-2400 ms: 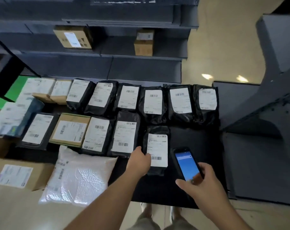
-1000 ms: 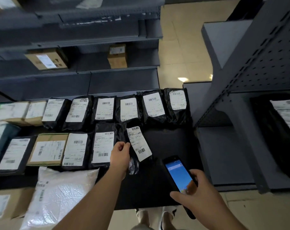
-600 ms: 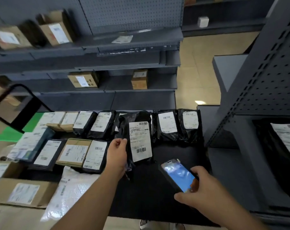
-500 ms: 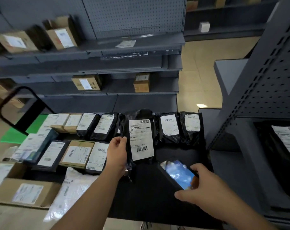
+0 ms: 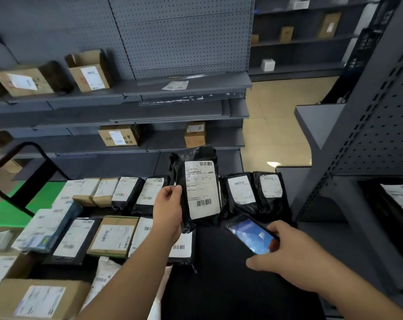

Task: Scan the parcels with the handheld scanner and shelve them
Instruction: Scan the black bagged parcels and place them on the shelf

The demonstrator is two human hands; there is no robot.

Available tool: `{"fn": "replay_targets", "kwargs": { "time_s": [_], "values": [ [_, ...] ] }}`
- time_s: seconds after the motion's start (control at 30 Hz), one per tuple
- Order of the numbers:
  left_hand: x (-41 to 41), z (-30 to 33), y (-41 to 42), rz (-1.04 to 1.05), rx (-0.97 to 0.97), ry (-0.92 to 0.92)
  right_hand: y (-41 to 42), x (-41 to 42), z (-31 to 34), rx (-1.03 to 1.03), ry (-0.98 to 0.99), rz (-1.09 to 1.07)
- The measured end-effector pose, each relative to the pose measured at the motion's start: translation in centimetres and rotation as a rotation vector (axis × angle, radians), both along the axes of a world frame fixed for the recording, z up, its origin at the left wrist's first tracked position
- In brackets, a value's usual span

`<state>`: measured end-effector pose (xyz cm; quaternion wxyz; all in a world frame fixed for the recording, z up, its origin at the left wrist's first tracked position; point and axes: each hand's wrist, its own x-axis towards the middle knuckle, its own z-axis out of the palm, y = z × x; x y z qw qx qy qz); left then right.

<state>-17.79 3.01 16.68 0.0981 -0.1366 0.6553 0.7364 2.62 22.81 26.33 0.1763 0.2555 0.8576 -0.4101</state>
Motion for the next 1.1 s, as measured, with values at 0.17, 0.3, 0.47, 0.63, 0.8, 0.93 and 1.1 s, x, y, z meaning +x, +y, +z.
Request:
{"fn": "replay_targets", "kwargs": {
  "time_s": [0.17, 0.3, 0.47, 0.63, 0.8, 0.93, 1.1],
  "values": [
    [-0.9, 0.1, -0.8, -0.017, 0.026, 0.009, -1.1, -0.8, 0.1, -0.055, 0.008, -0.029],
    [-1.5, 0.3, -1.3, -0.021, 0.049, 0.005, -1.9, -1.3, 0.2, -0.068, 0.008, -0.052],
    [-2.0, 0.6, -2.0, -0.021, 0.061, 0.005, -2.7, -2.3, 0.0, -0.086, 0.011, -0.056],
    [-2.4, 0.6, -2.7, -0.01, 0.059, -0.008, -3.6, -2.9, -0.2, -0.086, 0.019, -0.076],
    [-2.9, 0.4, -2.6, -0.019, 0.091, -0.018, -3.9, -2.8, 0.1, -0.09, 0.061, -0.153],
    [-2.8, 0.2, -1.5, -0.103, 0.079, -0.034, -3.5, -2.1, 0.5, -0.084, 0.137, -0.273],
    [-2.0, 1.0, 1.2, -0.27, 0.097, -0.028, -2.3, 0.0, 1.4, -0.06, 0.254, -0.457]
  ]
}}
